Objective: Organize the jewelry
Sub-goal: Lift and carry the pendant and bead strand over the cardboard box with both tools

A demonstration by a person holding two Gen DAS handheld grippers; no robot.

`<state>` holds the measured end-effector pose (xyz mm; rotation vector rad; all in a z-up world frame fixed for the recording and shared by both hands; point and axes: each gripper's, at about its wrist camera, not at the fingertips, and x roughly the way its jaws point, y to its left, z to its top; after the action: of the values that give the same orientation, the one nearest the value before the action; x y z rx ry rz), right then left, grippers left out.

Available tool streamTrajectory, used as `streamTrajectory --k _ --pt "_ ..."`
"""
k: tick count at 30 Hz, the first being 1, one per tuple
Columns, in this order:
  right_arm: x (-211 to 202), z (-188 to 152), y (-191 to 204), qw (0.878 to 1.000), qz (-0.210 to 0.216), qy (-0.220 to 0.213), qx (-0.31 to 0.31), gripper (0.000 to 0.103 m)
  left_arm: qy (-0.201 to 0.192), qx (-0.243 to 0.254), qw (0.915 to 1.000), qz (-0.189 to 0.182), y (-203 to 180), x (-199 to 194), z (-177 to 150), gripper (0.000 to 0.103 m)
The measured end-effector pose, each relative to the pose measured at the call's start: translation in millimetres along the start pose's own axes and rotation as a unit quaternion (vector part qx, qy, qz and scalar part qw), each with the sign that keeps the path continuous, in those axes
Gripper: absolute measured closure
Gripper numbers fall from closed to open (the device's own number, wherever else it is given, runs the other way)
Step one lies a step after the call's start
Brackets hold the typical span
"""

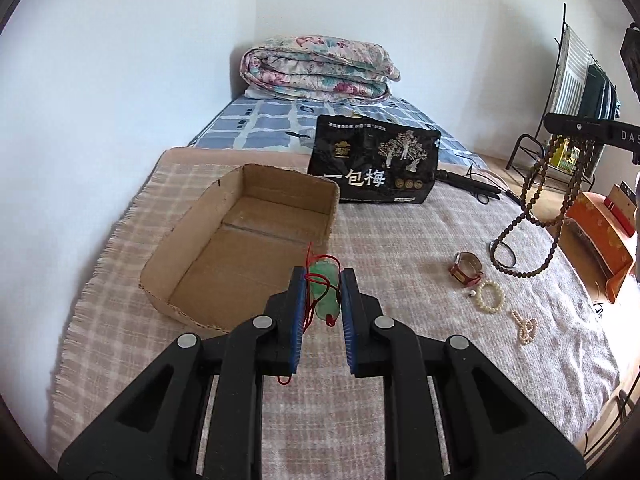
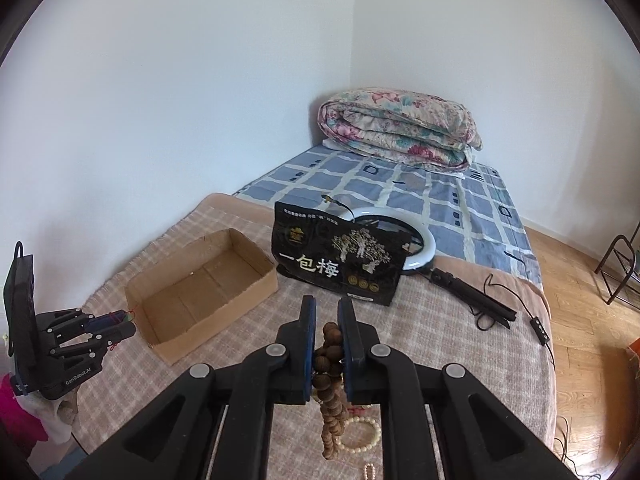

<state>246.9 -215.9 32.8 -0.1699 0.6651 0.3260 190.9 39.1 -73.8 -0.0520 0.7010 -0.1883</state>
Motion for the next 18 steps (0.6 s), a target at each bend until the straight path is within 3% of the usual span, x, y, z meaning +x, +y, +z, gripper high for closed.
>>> streamTrajectory --k 10,18 --pt "41.2 48.4 64.7 0.999 0.042 -0.016 -0.027 0.094 0.011 -0.030 0.9993 0.019 53.8 17.2 6.0 0.088" --pt "78.1 75.5 110.0 0.996 0.075 -0.019 -0.036 0.094 0.018 -0.039 0.9989 0.019 75.5 33.3 8.3 0.088"
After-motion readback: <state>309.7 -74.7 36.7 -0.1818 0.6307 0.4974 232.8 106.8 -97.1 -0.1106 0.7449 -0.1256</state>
